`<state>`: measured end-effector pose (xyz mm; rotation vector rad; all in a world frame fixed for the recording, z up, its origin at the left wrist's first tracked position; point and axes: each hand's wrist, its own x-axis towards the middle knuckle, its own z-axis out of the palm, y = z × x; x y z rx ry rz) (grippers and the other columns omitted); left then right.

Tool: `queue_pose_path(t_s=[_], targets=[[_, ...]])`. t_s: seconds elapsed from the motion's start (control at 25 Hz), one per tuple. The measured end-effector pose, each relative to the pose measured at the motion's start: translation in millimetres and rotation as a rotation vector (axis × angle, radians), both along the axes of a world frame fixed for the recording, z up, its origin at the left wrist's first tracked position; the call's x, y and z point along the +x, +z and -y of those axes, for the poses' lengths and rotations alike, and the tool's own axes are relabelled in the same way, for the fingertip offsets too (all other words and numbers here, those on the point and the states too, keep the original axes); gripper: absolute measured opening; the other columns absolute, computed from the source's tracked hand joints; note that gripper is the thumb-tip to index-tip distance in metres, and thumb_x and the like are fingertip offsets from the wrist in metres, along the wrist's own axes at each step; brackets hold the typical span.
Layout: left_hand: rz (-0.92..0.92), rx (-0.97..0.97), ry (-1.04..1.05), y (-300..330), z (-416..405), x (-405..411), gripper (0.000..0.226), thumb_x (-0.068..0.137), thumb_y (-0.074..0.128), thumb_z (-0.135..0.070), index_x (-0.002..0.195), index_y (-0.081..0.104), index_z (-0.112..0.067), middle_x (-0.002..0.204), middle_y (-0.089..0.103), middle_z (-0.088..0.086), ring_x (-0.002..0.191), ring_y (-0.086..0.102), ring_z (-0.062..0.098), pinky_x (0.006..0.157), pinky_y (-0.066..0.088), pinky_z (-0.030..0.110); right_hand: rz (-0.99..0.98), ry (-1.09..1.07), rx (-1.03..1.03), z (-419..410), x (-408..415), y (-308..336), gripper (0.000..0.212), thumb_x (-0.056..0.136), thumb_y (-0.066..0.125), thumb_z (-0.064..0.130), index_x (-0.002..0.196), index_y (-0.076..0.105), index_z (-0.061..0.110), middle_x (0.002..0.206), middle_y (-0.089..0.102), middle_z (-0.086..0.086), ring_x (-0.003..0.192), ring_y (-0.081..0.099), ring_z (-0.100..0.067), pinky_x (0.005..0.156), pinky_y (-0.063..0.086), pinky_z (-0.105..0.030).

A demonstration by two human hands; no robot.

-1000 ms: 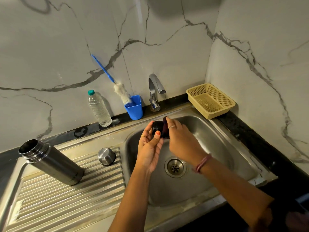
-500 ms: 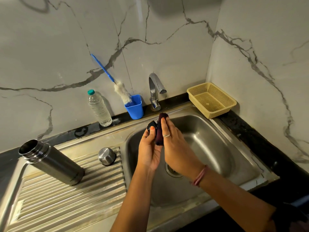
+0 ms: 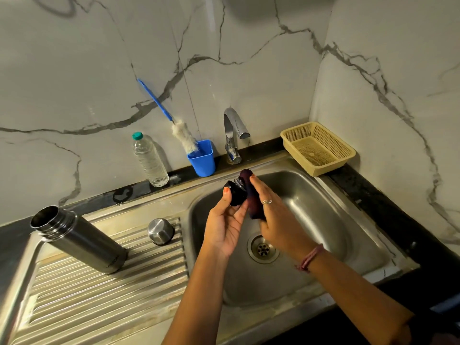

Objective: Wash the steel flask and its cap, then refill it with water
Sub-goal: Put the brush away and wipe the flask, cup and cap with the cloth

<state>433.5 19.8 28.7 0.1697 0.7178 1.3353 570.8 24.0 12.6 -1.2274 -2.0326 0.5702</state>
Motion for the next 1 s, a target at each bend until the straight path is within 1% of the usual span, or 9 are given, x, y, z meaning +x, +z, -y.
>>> queue_pose_path(t_s=[0.12,0.28,0.36,0.48,0.56,0.64,0.76,0.92,1.0], targets=[[-0.054,-0.003,-0.059,-2.6,0.8,3.2,0.048,0.082,0.067,-0.016,0.123,0.057,0.006,0.117,0.064,0.026,0.101,0.066,0.027,0.078,0.061,0.028,-0.078,-0.007,-0.078,-18.1,8.5,7.9,0.079,0.080,0.056,-0.011,0.148,0.024,0.014,0.149,0.036,-0.006,0.137,0.035,-0.019,0.112,0.034,-0.041],[-0.092,0.022,-0.034,-2.4,-0.2,6.5,0.031,0.086,0.063,-0.020,0.111,0.065,-0.002,0.100,0.069,0.016,0.086,0.069,0.020,0.072,0.061,0.027,0.129,0.077,0.189,-11.7,-0.3,16.2,0.081,0.079,0.062,-0.004,0.149,0.023,0.012,0.155,0.026,-0.005,0.143,0.022,-0.020,0.115,0.026,-0.036],[-0.066,0.014,-0.013,-2.4,1.2,6.7,0.023,0.090,0.059,-0.018,0.105,0.068,-0.004,0.096,0.072,0.013,0.083,0.070,0.019,0.071,0.061,0.028,0.154,0.085,0.232,-4.3,0.0,5.0,0.083,0.079,0.061,-0.004,0.150,0.020,0.012,0.157,0.021,-0.003,0.146,0.014,-0.017,0.117,0.023,-0.036],[-0.044,0.008,-0.059,-0.6,4.6,8.0,0.030,0.085,0.065,-0.019,0.109,0.066,-0.001,0.101,0.070,0.018,0.087,0.070,0.022,0.078,0.060,0.029,-0.073,0.057,0.064,-10.0,3.5,-1.4,0.084,0.078,0.056,-0.011,0.150,0.019,0.011,0.154,0.026,-0.006,0.143,0.023,-0.017,0.115,0.030,-0.040],[-0.060,0.000,-0.065,-0.9,4.7,8.6,0.033,0.082,0.067,-0.019,0.109,0.066,0.000,0.101,0.070,0.019,0.087,0.070,0.022,0.079,0.059,0.027,-0.120,0.048,0.001,-21.6,3.3,6.4,0.082,0.078,0.055,-0.012,0.149,0.021,0.011,0.150,0.033,-0.008,0.139,0.031,-0.018,0.113,0.033,-0.042],[-0.059,0.011,-0.042,0.6,2.8,7.1,0.030,0.082,0.066,-0.019,0.107,0.067,-0.002,0.097,0.071,0.017,0.085,0.069,0.020,0.078,0.058,0.027,-0.003,0.050,0.100,-22.9,-4.0,13.0,0.079,0.081,0.058,-0.007,0.149,0.022,0.009,0.152,0.030,-0.008,0.140,0.030,-0.022,0.113,0.032,-0.041],[-0.026,0.030,-0.001,1.6,-0.2,2.1,0.027,0.087,0.063,-0.023,0.106,0.069,-0.006,0.096,0.072,0.013,0.087,0.070,0.021,0.078,0.059,0.030,0.138,0.052,0.247,-7.1,-10.8,2.3,0.083,0.082,0.059,-0.004,0.150,0.016,0.011,0.157,0.016,-0.004,0.146,0.015,-0.021,0.116,0.024,-0.036],[-0.035,-0.016,-0.030,-2.7,2.1,0.4,0.030,0.086,0.066,-0.022,0.109,0.065,-0.002,0.095,0.071,0.015,0.085,0.068,0.021,0.078,0.058,0.027,-0.151,0.056,-0.009,-6.7,-8.1,-2.6,0.086,0.079,0.054,-0.012,0.151,0.014,0.012,0.154,0.021,-0.002,0.143,0.021,-0.013,0.115,0.028,-0.032],[-0.072,-0.028,-0.047,-4.6,4.7,3.4,0.039,0.081,0.070,-0.021,0.113,0.065,0.000,0.095,0.071,0.015,0.083,0.068,0.018,0.071,0.061,0.024,-0.164,0.037,-0.058,-20.8,-5.6,10.9,0.082,0.078,0.053,-0.012,0.150,0.019,0.011,0.149,0.030,-0.002,0.137,0.030,-0.012,0.113,0.033,-0.032]])
